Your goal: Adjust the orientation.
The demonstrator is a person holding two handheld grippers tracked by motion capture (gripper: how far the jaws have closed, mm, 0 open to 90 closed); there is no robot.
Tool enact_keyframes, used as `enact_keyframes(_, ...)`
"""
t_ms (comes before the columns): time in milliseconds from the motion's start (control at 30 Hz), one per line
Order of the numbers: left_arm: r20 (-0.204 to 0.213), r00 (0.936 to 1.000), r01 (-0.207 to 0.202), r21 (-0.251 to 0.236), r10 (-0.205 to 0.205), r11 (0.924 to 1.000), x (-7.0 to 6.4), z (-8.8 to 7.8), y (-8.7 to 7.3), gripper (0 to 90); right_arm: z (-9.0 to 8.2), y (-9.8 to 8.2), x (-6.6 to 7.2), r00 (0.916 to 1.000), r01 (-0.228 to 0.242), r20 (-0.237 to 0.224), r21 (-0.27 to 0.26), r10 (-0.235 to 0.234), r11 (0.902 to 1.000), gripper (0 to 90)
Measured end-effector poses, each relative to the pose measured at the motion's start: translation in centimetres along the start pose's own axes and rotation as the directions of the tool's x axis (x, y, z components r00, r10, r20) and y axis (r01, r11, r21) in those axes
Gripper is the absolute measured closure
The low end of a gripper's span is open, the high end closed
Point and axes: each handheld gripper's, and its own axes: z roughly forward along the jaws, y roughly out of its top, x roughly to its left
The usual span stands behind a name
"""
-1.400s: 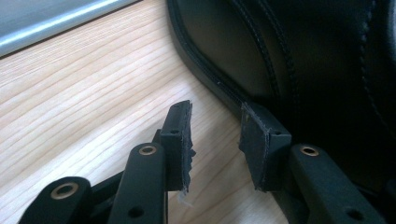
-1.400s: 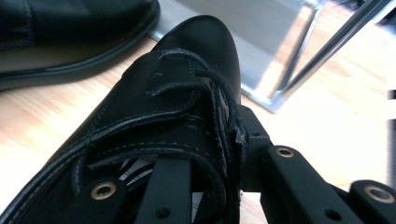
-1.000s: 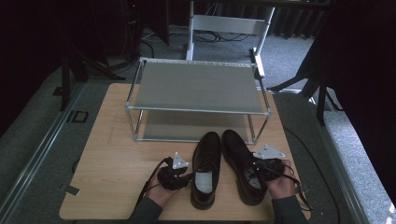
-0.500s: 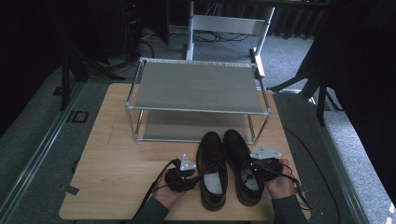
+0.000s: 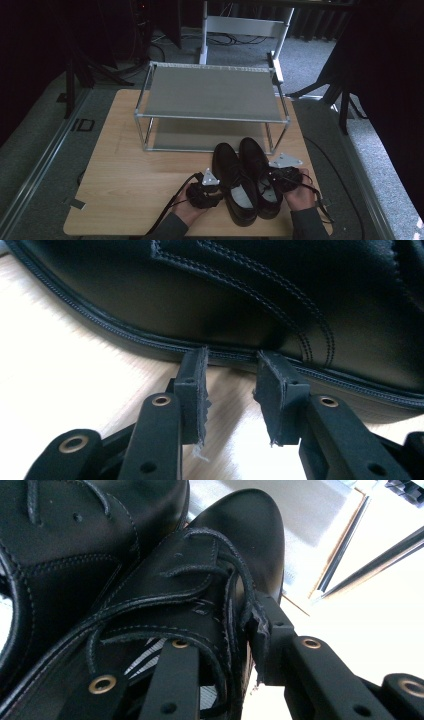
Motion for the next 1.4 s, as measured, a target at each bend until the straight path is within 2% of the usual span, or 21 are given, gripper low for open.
enact_keyframes(233,0.039,0.9989,-0.026,-0.004,0.026,0.9996,-1.4,1.2,0.8,67.0,0.2,-0.1,-1.3,0.9997,0.003,-0.025,-0.017,-0.004,0.9999,74.3)
enact_keyframes(333,0.054,0.9980,-0.032,-0.003,0.032,0.9995,-2.0,1.6,1.2,61.8,0.3,-0.1,-2.1,0.9989,0.014,-0.045,-0.025,-0.015,0.9996,74.1)
enact_keyframes(533,0.075,0.9966,-0.034,0.002,0.034,0.9994,-2.6,2.3,1.8,61.5,0.7,-0.2,-3.6,0.9963,0.024,-0.081,-0.047,-0.028,0.9986,72.6)
enact_keyframes(733,0.094,0.9944,-0.049,0.007,0.048,0.9988,-3.2,3.2,2.5,61.6,1.2,0.1,-5.1,0.9927,0.046,-0.110,-0.037,-0.049,0.9983,70.1)
enact_keyframes(833,0.102,0.9935,-0.051,0.010,0.050,0.9986,-3.4,3.6,2.8,61.9,1.4,0.2,-5.8,0.9923,0.025,-0.121,-0.015,-0.027,0.9996,64.7)
enact_keyframes(933,0.128,0.9909,-0.043,0.004,0.042,0.9991,-2.9,3.5,2.6,62.6,1.6,0.1,-6.4,0.9923,0.007,-0.124,0.044,-0.002,0.9990,53.1)
enact_keyframes(1000,0.130,0.9904,-0.046,-0.002,0.045,0.9990,-2.9,3.4,2.4,60.6,1.2,-0.3,-6.7,0.9919,-0.012,-0.126,0.049,0.019,0.9987,48.7)
enact_keyframes(1133,0.105,0.9936,-0.038,-0.020,0.039,0.9991,-2.2,2.4,2.3,57.4,-0.5,-1.1,-6.7,0.9922,-0.062,-0.107,0.015,0.064,0.9979,41.4)
enact_keyframes(1200,0.081,0.9960,-0.034,-0.040,0.037,0.9986,-1.6,1.6,2.1,57.0,-1.2,-1.5,-6.8,0.9870,-0.117,-0.110,0.003,0.117,0.9931,38.8)
enact_keyframes(1300,0.049,0.9985,-0.020,-0.059,0.022,0.9981,-0.6,0.4,1.8,56.4,-2.2,-2.0,-6.9,0.9788,-0.175,-0.109,-0.009,0.173,0.9845,38.4)
enact_keyframes(1400,0.021,0.9998,-0.004,-0.070,0.006,0.9975,0.3,-0.7,1.3,55.8,-3.0,-2.3,-6.6,0.9762,-0.193,-0.107,-0.029,0.189,0.9808,41.0)
